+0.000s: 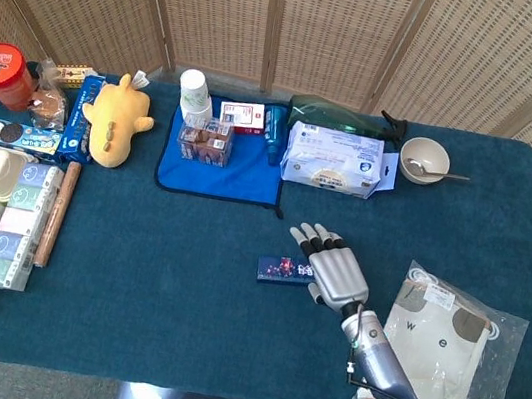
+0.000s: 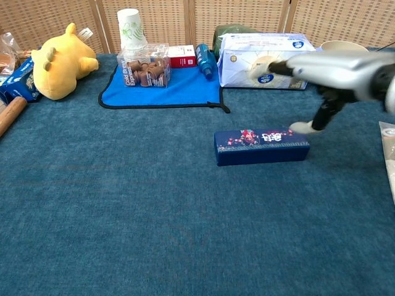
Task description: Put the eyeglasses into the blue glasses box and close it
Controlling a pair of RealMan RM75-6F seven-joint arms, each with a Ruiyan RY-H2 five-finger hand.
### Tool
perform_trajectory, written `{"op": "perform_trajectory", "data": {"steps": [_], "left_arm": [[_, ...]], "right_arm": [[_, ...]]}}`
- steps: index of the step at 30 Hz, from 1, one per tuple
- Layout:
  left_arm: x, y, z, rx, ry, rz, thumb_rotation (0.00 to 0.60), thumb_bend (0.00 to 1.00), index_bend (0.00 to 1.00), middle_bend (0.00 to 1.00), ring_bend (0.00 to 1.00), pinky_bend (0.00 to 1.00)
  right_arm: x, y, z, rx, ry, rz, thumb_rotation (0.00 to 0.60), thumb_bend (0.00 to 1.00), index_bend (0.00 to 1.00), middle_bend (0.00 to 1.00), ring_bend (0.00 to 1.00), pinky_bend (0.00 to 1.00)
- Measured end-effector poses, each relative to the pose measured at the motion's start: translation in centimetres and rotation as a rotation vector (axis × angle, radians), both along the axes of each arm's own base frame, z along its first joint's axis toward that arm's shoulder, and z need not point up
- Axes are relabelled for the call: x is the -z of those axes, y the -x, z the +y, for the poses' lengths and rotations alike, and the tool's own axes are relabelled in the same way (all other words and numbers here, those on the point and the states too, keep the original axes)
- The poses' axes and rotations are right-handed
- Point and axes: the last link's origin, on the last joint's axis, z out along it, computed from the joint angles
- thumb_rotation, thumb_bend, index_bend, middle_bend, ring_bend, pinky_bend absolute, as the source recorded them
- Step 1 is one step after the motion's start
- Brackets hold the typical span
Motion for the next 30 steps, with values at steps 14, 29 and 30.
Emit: {"op": "perform_trajectory", "data": {"steps": [14,29,30], "left_arm": [[0.3,-0.8,-1.5,-0.115,0.021,0.077,0.600,0.29,0.02,0.09,0.00,0.00],[1.3,-1.7,-3.5,-0.141,0.009,0.160,0.600,0.29,0.04,0.10,0.00,0.00],[1.3,-1.9,-3.6,-0.135,0.009,0.157,0.600,0.29,0.04,0.10,0.00,0.00]], "right_arm": [[-5.6,7.9,7.9,0.105,0.303,0.034,0.600,0.33,0.20,0.16,0.07,0.15],[-7.7,13.6,13.8,0.307,0.430,-0.011,0.600,0.32,0.20,0.16,0.05,0.13],[-7.8,13.7,14.0,0.309,0.435,-0.019,0.600,0.32,0.20,0.16,0.05,0.13]]}}
